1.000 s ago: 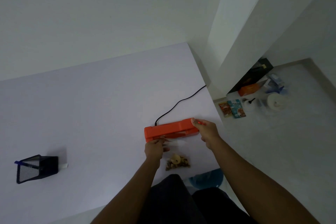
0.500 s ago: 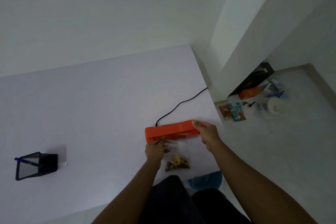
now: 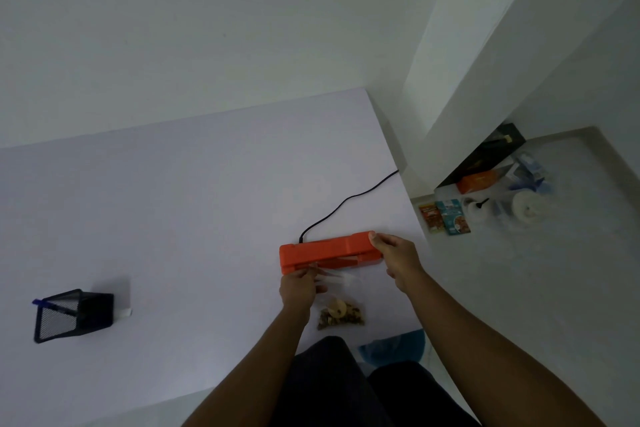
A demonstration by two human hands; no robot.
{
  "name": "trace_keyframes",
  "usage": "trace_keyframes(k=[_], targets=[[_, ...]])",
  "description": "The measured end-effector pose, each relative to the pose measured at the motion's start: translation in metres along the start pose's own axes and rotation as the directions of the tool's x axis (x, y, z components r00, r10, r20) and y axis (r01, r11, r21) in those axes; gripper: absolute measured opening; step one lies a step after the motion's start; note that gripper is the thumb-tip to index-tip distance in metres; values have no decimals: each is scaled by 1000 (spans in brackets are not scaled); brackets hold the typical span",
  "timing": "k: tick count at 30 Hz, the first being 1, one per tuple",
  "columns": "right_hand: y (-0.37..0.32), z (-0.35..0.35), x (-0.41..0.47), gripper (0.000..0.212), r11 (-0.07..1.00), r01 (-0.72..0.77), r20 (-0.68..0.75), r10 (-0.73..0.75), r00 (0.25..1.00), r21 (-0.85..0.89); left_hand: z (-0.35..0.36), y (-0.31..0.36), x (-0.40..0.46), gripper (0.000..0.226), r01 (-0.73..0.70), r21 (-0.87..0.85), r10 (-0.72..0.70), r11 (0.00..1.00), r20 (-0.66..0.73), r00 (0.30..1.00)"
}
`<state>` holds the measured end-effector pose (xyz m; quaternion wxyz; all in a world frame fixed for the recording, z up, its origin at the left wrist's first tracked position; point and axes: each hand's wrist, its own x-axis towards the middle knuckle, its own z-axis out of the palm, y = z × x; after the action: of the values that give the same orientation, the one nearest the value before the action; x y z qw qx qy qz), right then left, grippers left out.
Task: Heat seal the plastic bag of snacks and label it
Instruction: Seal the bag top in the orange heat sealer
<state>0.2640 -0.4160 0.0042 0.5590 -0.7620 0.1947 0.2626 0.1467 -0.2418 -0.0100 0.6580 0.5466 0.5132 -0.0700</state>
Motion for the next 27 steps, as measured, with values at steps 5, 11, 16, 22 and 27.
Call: trace_keyframes(k=[5, 11, 16, 22, 27], targets=[[-2, 0, -2, 37, 999, 16, 7, -16, 1000, -30, 1, 1, -1, 13, 1, 8, -1, 1000, -11, 1000], [-7, 6, -3, 27, 966, 157, -74, -176, 982, -205, 2, 5, -4, 17, -7, -19, 7, 1000, -11, 1000], [-49, 2, -35, 15, 972, 234, 115, -233, 966, 7, 2, 4, -2, 15, 14, 4, -14, 1000, -31, 999], [-84, -5, -57, 27, 903, 87, 588, -345, 731, 421, 2, 4, -1, 12, 22, 4, -22, 1000, -29, 999], [-49, -1, -27, 21, 953, 301, 188, -291, 938, -27, 2, 4, -2, 14, 40, 8, -40, 999, -47, 998]])
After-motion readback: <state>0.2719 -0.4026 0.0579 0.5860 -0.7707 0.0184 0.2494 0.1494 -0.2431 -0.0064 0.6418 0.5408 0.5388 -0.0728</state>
